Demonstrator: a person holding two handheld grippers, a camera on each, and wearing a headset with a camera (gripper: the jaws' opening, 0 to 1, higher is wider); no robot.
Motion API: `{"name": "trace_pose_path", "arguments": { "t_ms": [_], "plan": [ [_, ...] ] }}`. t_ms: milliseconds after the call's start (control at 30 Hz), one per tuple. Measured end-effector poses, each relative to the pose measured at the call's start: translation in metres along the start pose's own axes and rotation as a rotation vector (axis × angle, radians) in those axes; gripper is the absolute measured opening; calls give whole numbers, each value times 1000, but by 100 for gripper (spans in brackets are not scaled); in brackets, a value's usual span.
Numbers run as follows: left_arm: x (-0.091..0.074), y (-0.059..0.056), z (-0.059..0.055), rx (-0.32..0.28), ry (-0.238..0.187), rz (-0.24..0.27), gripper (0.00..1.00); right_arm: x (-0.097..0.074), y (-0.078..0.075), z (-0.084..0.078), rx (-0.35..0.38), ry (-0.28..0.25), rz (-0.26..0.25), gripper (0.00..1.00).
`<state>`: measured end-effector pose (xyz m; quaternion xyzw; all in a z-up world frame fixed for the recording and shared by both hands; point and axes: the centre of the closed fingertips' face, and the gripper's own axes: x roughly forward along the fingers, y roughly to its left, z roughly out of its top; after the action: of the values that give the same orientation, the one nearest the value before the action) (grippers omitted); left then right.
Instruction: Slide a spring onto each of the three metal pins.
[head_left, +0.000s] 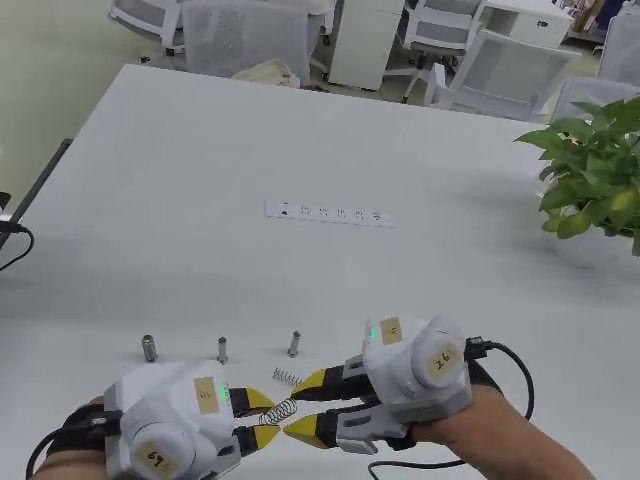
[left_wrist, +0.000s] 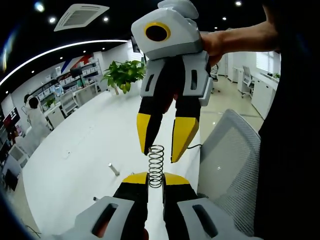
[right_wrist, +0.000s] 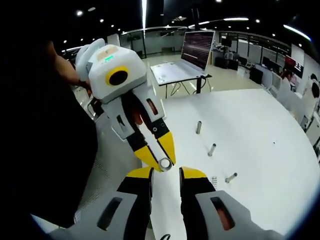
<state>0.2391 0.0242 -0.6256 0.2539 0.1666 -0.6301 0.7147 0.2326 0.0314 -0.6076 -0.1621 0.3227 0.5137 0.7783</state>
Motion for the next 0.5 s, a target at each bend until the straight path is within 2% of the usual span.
{"name": "trace_pose_path", "arguments": {
  "t_ms": [300, 500],
  "plan": [
    [4, -8, 0, 11, 5, -26, 2, 4, 5, -7, -122, 107, 30, 18],
    [6, -13, 1, 25, 8, -41, 2, 7, 10, -9, -157, 129, 47, 17]
  ]
}}
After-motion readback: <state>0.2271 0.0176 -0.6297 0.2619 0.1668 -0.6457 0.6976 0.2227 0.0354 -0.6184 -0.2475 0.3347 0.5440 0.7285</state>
